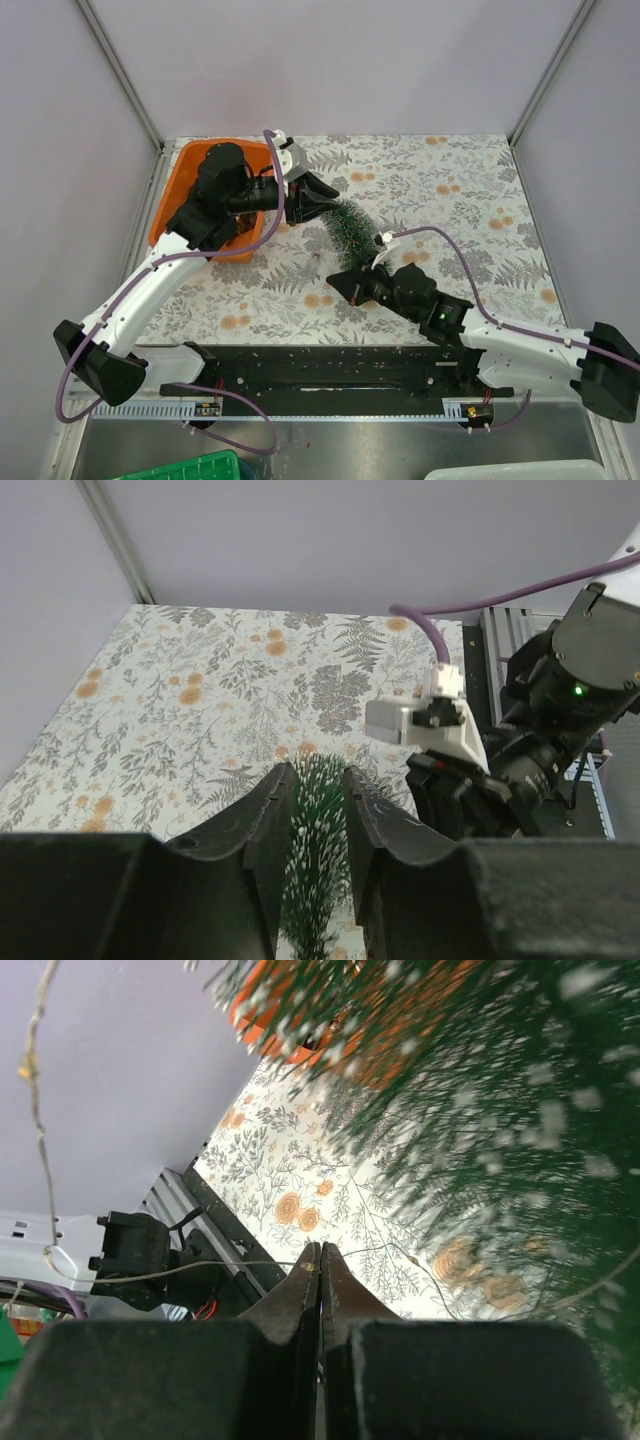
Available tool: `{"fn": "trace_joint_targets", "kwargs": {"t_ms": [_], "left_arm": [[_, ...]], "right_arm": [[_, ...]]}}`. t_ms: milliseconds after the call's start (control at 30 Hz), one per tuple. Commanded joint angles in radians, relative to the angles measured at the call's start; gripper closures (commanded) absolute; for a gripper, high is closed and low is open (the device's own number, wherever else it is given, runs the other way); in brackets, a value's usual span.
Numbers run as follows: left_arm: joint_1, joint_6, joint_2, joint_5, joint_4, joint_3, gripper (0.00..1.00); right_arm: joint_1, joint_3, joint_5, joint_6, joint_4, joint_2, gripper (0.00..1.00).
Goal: Decorate the small christmas tree
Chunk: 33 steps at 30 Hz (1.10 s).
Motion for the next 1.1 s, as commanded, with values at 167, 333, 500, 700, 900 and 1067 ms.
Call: {"fn": "trace_joint_targets", "kwargs": {"t_ms": [167, 333, 500, 700, 900, 1067], "left_arm": [[-0.025, 0.002, 0.014, 0.006, 0.057, 0.068, 0.77], [-0.031, -0.008, 0.023, 0.008, 0.055, 0.102, 0.82], [-0.043, -0.018, 0.043, 0.01, 0.046, 0.169, 0.83], [-0.049, -0.029, 0.059, 0.008, 0.02, 0.272, 0.8], [-0.048, -0.015, 0.029, -0.024, -0.012, 0.306, 0.56], [-0.031, -0.011, -0.003, -0.144, -0.049, 0.297, 0.37]], "right_arm": [[0.116, -0.03, 0.35, -0.037, 0.251, 0.105, 0.94], [0.125, -0.056, 0.469, -0.037, 0.196, 0.086, 0.78], [0.125, -0.053, 0.393, -0.023, 0.237, 0.163, 0.6], [0.145, -0.061, 0.276, 0.0, 0.216, 0.162, 0.42], [0.19, -0.044, 0.293, 0.04, -0.1, -0.063, 0.35], [0.208, 0.051, 0.23, 0.055, -0.414, -0.226, 0.33]]}}
